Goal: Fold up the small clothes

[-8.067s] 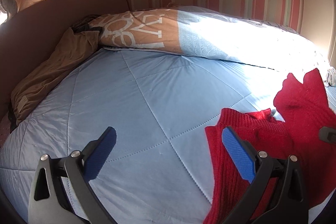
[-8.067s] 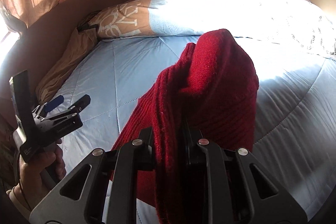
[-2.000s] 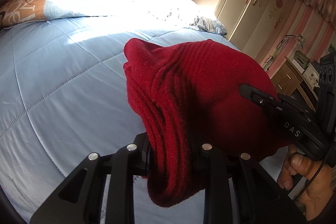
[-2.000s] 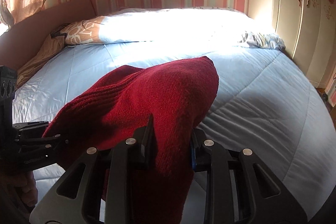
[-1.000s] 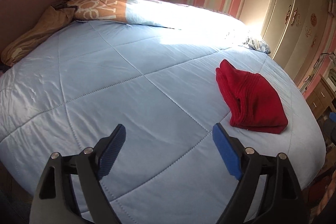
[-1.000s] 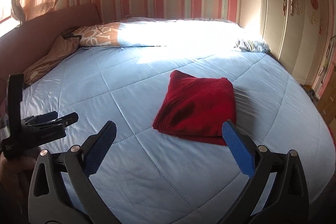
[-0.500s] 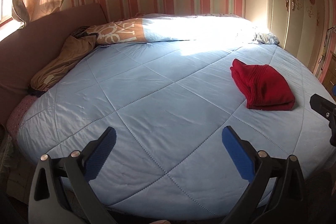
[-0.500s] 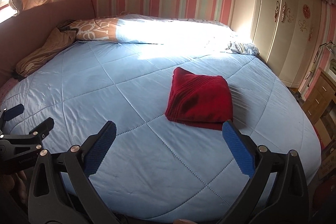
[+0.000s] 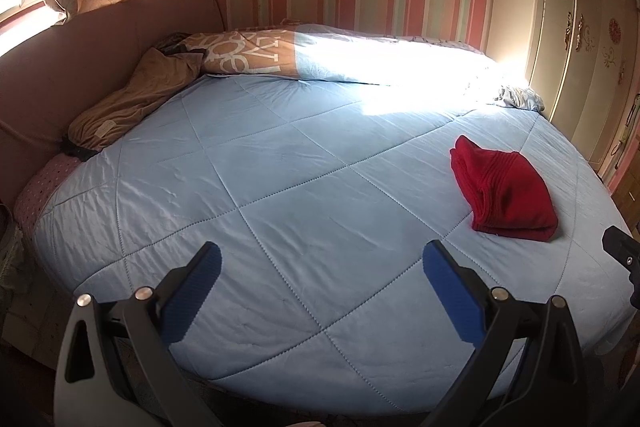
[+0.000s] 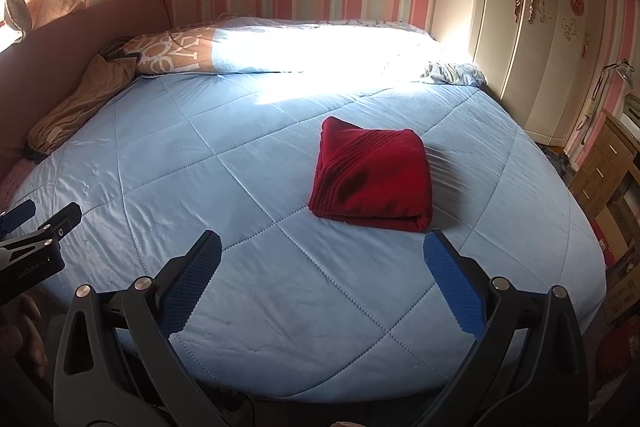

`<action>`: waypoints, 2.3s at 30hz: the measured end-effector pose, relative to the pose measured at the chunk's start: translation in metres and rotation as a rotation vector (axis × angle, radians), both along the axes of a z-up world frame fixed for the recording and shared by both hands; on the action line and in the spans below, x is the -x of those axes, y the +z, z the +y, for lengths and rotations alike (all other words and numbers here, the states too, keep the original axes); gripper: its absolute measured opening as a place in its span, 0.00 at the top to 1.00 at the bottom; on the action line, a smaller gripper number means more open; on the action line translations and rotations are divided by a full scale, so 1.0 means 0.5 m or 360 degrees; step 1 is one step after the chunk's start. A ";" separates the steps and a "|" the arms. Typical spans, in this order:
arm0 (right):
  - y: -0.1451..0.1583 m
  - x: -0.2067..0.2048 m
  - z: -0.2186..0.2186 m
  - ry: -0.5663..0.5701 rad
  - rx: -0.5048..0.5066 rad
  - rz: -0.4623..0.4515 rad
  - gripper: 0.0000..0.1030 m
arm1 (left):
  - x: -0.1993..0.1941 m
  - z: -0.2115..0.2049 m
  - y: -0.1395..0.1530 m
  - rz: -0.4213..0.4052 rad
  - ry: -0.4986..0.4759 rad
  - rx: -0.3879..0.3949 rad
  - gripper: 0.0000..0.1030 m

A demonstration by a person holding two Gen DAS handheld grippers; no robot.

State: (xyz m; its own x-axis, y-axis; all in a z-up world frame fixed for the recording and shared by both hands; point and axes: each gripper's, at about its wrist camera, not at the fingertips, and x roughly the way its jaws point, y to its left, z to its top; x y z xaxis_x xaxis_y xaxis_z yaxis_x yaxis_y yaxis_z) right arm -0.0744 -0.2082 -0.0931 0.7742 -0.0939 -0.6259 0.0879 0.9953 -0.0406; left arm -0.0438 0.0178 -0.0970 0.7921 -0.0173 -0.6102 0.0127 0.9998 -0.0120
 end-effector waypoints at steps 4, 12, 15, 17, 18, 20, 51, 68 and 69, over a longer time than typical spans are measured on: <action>0.039 0.010 -0.008 -0.0039 0.0012 -0.0028 0.03 | 0.008 0.004 0.042 -0.0021 0.0002 -0.0015 0.02; 0.062 0.017 -0.012 0.0006 0.0008 -0.0025 0.03 | 0.010 -0.015 0.096 -0.0013 -0.0028 0.0024 0.02; 0.073 0.021 -0.007 0.0036 0.0025 -0.0019 0.03 | 0.018 -0.029 0.126 -0.0025 -0.0028 0.0020 0.02; 0.085 0.022 -0.004 0.0039 0.0048 -0.0015 0.03 | 0.023 -0.038 0.152 -0.0025 -0.0025 0.0011 0.02; 0.093 0.024 -0.004 0.0034 0.0043 -0.0020 0.03 | 0.027 -0.042 0.165 -0.0032 -0.0029 0.0009 0.02; 0.107 0.024 -0.008 0.0009 0.0034 -0.0021 0.03 | 0.033 -0.054 0.186 -0.0049 -0.0049 -0.0005 0.02; 0.101 -0.030 -0.027 -0.0022 -0.0018 0.0029 0.03 | -0.025 -0.040 0.143 0.0044 -0.0038 -0.0034 0.02; 0.091 -0.035 -0.034 -0.0041 0.0020 0.0042 0.03 | -0.027 -0.041 0.132 0.0057 -0.0037 -0.0048 0.02; 0.090 -0.036 -0.034 -0.0042 0.0018 0.0044 0.03 | -0.027 -0.041 0.132 0.0057 -0.0038 -0.0050 0.02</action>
